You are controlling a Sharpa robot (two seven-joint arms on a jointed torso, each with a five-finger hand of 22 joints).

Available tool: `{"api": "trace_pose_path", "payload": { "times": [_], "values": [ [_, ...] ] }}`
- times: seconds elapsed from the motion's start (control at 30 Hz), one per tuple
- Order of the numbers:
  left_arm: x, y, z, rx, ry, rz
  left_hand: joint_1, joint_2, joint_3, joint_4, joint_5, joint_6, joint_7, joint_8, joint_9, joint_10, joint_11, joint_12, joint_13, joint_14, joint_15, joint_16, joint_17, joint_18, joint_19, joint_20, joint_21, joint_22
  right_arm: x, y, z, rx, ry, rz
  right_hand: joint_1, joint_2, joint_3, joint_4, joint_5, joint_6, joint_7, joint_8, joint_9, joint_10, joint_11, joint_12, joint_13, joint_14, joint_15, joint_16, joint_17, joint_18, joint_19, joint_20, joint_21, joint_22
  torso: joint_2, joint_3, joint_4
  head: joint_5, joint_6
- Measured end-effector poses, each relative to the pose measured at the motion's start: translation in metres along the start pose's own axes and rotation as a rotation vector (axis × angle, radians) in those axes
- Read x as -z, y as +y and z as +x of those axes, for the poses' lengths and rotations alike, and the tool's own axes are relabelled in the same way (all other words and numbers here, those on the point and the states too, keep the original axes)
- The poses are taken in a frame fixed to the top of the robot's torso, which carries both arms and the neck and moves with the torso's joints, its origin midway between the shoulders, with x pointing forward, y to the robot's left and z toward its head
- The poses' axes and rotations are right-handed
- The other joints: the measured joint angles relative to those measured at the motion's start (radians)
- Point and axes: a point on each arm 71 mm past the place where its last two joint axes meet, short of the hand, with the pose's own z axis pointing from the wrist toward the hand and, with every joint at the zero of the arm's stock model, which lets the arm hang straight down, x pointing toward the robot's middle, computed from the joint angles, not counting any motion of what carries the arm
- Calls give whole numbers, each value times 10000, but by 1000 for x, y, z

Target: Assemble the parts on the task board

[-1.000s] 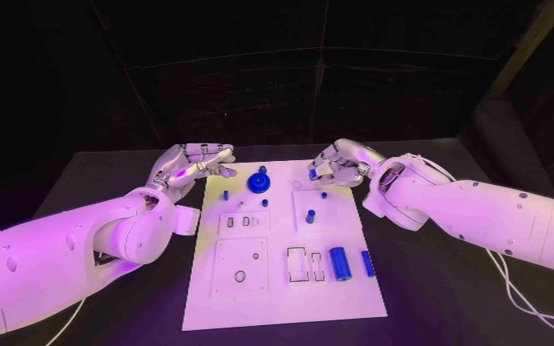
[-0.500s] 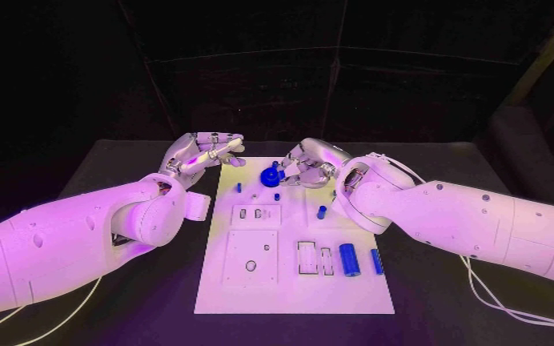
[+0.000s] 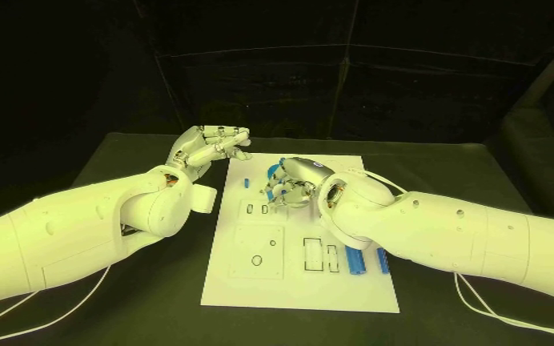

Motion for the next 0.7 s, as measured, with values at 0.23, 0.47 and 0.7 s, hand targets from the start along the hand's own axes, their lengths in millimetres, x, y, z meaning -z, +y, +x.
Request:
{"api": "trace_pose_path", "payload": {
  "times": [0.23, 0.47, 0.7],
  "values": [
    [0, 0, 0, 6, -7, 4, 0, 0, 0, 0, 0, 0, 0, 0, 0, 0, 0, 0, 1, 0, 0, 0, 9, 1, 0, 0, 0, 0, -2, 1, 15, 231, 263, 106, -25, -25, 2, -1, -33, -19, 8, 1, 0, 0, 0, 0, 0, 0, 0, 0, -1, 0, 0, 0, 0, 1, 10, 17, 0, 57, -79],
    [-1, -1, 0, 6, -19, 6, 0, 0, 0, 0, 0, 0, 0, 0, 0, 0, 0, 0, 1, 0, 0, 0, 9, 1, 0, 0, 0, 0, -4, -1, 18, 472, 278, 232, -87, -87, 14, 11, -36, -29, -2, 2, 0, 0, 0, 0, 1, 0, 0, 0, -2, 0, 0, 0, 0, 1, 10, 23, 12, 79, -140],
    [-1, -1, -1, 4, -33, 4, 0, 0, 0, 0, 0, 0, 0, 0, 0, 0, 0, 0, 1, 0, 0, 0, 8, 0, 0, 0, 0, 0, -4, -2, 18, 618, 245, 294, -156, -157, 277, 225, -60, -25, 2, 2, 0, 0, 0, 0, 0, 0, 0, 0, -2, 0, 0, 0, 0, 1, 13, 35, 7, 105, -185]
  ]
}}
